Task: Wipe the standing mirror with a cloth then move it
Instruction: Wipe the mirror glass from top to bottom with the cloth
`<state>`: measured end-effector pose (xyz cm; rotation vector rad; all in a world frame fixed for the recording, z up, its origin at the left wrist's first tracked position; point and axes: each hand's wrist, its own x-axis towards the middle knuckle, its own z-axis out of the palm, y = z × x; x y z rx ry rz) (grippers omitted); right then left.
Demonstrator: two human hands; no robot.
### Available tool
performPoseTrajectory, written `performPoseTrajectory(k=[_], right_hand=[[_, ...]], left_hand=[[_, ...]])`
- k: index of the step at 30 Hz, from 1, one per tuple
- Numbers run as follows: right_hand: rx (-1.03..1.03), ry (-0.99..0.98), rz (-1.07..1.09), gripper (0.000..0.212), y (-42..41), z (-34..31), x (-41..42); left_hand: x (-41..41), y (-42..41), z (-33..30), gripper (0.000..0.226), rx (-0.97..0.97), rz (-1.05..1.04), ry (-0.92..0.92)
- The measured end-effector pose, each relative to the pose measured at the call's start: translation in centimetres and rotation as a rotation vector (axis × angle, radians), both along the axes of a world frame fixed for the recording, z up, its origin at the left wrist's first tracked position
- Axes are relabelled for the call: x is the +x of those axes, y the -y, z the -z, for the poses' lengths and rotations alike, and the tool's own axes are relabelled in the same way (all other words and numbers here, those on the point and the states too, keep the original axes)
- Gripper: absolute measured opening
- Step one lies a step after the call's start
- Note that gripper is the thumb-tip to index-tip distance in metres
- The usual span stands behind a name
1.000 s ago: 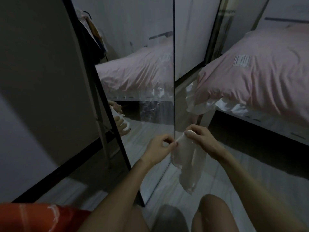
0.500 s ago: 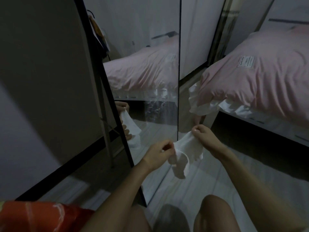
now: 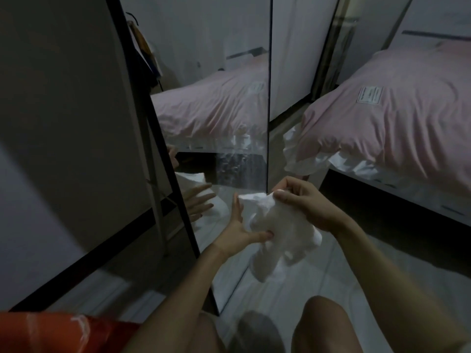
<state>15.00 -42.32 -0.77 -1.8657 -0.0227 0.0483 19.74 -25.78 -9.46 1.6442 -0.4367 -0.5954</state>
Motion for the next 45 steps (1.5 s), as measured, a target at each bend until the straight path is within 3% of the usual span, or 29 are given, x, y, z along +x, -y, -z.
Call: performPoseTrajectory(k=[3, 8, 12, 14, 17, 20, 23, 25, 27, 28, 29, 31, 32, 34, 37, 41, 45], right_hand=[[0.163, 0.017, 0.069, 0.013, 0.6, -0.1, 0.3], [0.176, -0.024, 0.308, 0.012, 2.1, 1.4, 0.5], [0.021, -0.048, 0.566, 0.01, 2.8, 3.7, 0.4], [-0.044, -0.065, 0.64, 0.01, 3.0, 4.8, 0.2], [-0.083, -0.015, 0.695, 0.01, 2.9, 5.2, 0.1], [0.05, 0.055, 0.526, 0.009, 2.6, 3.9, -0.3], [0.238, -0.158, 0.1, 0.015, 2.9, 2.7, -1.2], [0.076, -0.286, -0.029, 0.02, 3.0, 3.4, -1.4], [-0.141, -0.252, 0.085, 0.014, 2.7, 4.8, -0.9], [-0.22, -0.2, 0.155, 0.018, 2.6, 5.3, -0.5], [-0.263, -0.159, 0.172, 0.033, 2.5, 5.6, -0.1], [-0.32, -0.138, 0.086, 0.062, 2.2, 5.9, 0.4], [-0.354, -0.135, 0.03, 0.064, 2.1, 6.1, 0.5], [-0.412, -0.117, -0.033, 0.046, 1.8, 6.2, 0.6], [-0.373, -0.099, 0.046, 0.025, 1.5, 6.0, 0.4], [-0.516, -0.025, 0.189, 0.016, 1.8, 5.6, 0.7], [-0.506, -0.049, 0.196, 0.016, 2.5, 5.3, 0.9]], left_hand=[[0.3, -0.3, 0.7, 0.115, 0.021, -0.029, -0.144], [0.0, -0.3, 0.5, 0.045, 0.146, 0.117, -0.121], [-0.1, 0.0, -0.1, 0.044, 0.041, 0.046, -0.218], [0.0, 0.2, -0.7, 0.039, 0.046, 0.052, -0.153], [0.6, 0.7, -1.4, 0.019, 0.242, 0.053, 0.036], [1.3, 1.1, -1.5, 0.019, 0.315, -0.018, 0.144], [2.0, 1.4, -2.2, 0.017, 0.026, -0.176, -0.135], [2.4, 1.3, -2.8, 0.02, -0.192, -0.192, -0.342], [2.6, 1.1, -2.9, 0.018, -0.283, -0.156, -0.356], [2.4, 1.1, -3.2, 0.016, -0.292, -0.115, -0.333], [2.2, 1.0, -3.5, 0.016, -0.277, -0.063, -0.303], [1.8, 0.9, -4.3, 0.021, -0.239, 0.039, -0.242], [1.7, 0.9, -4.7, 0.024, -0.234, 0.074, -0.224], [1.8, 0.5, -5.4, 0.034, -0.241, 0.127, -0.204], [1.9, -0.1, -6.2, 0.041, -0.173, 0.176, -0.084], [1.8, -0.4, -6.6, 0.036, 0.081, 0.196, 0.344], [1.4, -0.3, -6.5, 0.024, 0.167, 0.245, 0.637]])
